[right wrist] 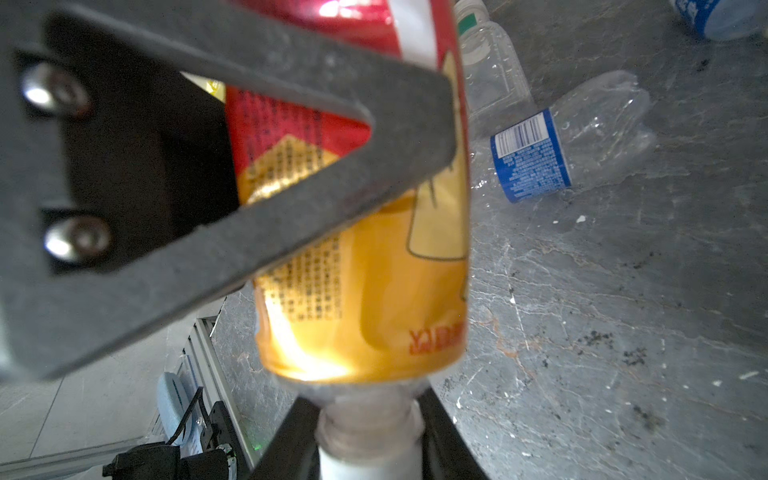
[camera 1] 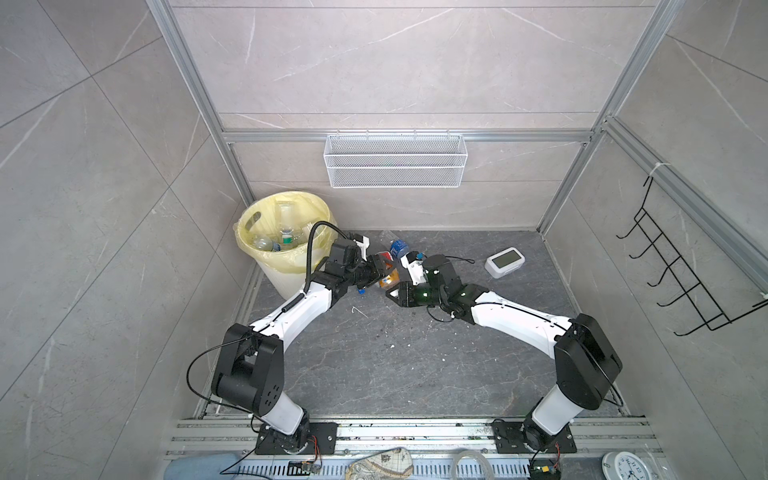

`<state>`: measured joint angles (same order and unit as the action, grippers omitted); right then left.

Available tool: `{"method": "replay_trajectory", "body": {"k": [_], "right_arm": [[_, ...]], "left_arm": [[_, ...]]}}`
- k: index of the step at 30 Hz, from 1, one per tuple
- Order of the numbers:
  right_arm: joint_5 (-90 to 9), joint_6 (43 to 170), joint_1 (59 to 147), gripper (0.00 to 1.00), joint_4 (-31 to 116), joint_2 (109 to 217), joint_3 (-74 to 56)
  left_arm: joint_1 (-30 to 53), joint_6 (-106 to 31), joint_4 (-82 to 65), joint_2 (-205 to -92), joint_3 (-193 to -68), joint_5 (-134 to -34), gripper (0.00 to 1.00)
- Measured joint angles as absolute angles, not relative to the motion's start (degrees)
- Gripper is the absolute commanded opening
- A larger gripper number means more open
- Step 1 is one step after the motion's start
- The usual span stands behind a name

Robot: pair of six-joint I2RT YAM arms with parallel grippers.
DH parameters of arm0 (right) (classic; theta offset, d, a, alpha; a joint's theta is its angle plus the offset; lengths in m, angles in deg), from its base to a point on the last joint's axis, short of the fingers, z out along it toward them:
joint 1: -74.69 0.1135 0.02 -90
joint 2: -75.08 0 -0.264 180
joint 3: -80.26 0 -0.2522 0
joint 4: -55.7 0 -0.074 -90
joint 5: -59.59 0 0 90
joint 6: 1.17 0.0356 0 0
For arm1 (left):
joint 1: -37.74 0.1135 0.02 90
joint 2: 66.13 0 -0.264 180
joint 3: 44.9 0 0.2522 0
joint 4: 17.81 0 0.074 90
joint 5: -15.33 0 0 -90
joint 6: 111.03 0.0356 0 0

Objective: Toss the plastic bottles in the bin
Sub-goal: 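Carry the red-yellow bottle with the left gripper over the bin and release it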

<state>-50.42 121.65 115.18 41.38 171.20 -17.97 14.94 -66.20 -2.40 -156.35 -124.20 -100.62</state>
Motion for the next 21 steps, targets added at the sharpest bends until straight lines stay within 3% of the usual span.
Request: {"method": "replay_trajectory", "body": {"k": [4,21], "right_arm": [[-50.37,121.76,115.18,0.63,40.88,171.31,-16.97],[-48.36,118.24,115.18,0.99,37.03,166.61,-15.92]], "left_arm": [[15.26,-65.35,-2.20,-156.37,-124.20,-99.77,0.36],[15.94,-57.44,4.38,-151.43,-125.07,-92.10,0.33]]}}
